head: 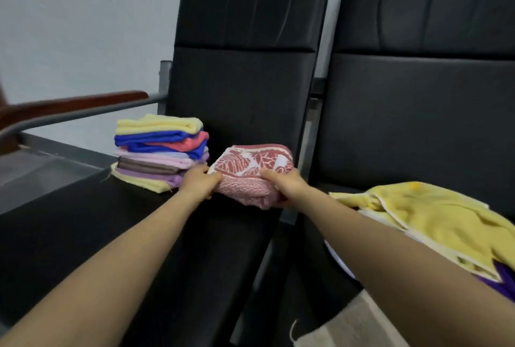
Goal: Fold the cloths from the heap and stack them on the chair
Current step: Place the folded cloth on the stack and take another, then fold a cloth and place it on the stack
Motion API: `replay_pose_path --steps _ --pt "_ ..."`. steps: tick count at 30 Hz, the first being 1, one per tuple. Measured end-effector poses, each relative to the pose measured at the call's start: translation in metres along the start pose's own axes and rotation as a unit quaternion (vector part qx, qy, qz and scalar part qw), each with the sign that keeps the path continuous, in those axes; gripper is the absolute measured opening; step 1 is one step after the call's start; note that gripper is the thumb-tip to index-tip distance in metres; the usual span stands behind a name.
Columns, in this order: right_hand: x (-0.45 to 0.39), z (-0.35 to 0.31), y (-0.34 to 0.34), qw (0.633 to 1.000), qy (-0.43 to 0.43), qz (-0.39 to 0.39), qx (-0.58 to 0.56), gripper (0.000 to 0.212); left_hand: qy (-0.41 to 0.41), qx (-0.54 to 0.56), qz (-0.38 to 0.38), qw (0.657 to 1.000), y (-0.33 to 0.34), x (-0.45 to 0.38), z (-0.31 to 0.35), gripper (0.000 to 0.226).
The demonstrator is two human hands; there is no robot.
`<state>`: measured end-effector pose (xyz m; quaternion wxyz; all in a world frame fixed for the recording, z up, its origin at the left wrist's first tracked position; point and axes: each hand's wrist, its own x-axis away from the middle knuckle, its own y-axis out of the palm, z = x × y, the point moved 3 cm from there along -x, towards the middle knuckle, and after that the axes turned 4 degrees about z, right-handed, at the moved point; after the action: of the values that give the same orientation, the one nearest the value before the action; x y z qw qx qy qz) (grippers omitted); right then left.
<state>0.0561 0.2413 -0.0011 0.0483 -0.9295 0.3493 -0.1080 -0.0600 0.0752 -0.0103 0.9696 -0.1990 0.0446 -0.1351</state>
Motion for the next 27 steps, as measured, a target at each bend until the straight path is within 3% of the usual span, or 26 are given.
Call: replay_pose_path --steps 2,4,10,13,16,18,20,24,27 --pt "-0.004 0.024 0.013 0.985 -0.027 0.008 0.171 0.101 0.005 -0.126 0.067 0.990 0.000 -0.009 -0.032 0.033" --pt "-0.004 0.039 0.019 0.949 -0.099 0.021 0.297 0.094 0.032 -0.121 0.150 0.981 -0.001 -0.013 -0.048 0.036" --pt "0.008 0.031 -0.002 0.956 -0.089 -0.056 0.273 0.084 0.019 -0.085 0.143 0.986 0.002 0.005 -0.034 0.053" --pt "0.043 0.015 -0.034 0.967 -0.116 -0.058 0.218 0.043 0.043 -0.090 0.132 0.986 0.007 0.034 -0.009 0.053" --pt "0.091 0.006 -0.084 0.981 -0.122 -0.038 0.146 0.020 0.076 -0.072 0.080 0.991 0.026 0.084 0.030 0.036" --pt "0.128 0.006 -0.124 0.988 -0.120 -0.003 0.099 0.022 0.091 -0.060 0.010 0.994 0.048 0.126 0.056 0.022" --pt "0.155 0.007 -0.160 0.987 -0.135 0.029 0.084 0.024 0.107 -0.052 -0.062 0.991 0.072 0.166 0.081 0.028" --pt "0.199 0.023 -0.231 0.981 -0.146 0.117 0.046 0.028 0.099 -0.034 -0.192 0.976 0.120 0.237 0.112 0.014" --pt "0.209 0.043 -0.274 0.976 -0.111 0.182 0.038 0.028 0.118 -0.063 -0.239 0.962 0.148 0.272 0.120 0.012"
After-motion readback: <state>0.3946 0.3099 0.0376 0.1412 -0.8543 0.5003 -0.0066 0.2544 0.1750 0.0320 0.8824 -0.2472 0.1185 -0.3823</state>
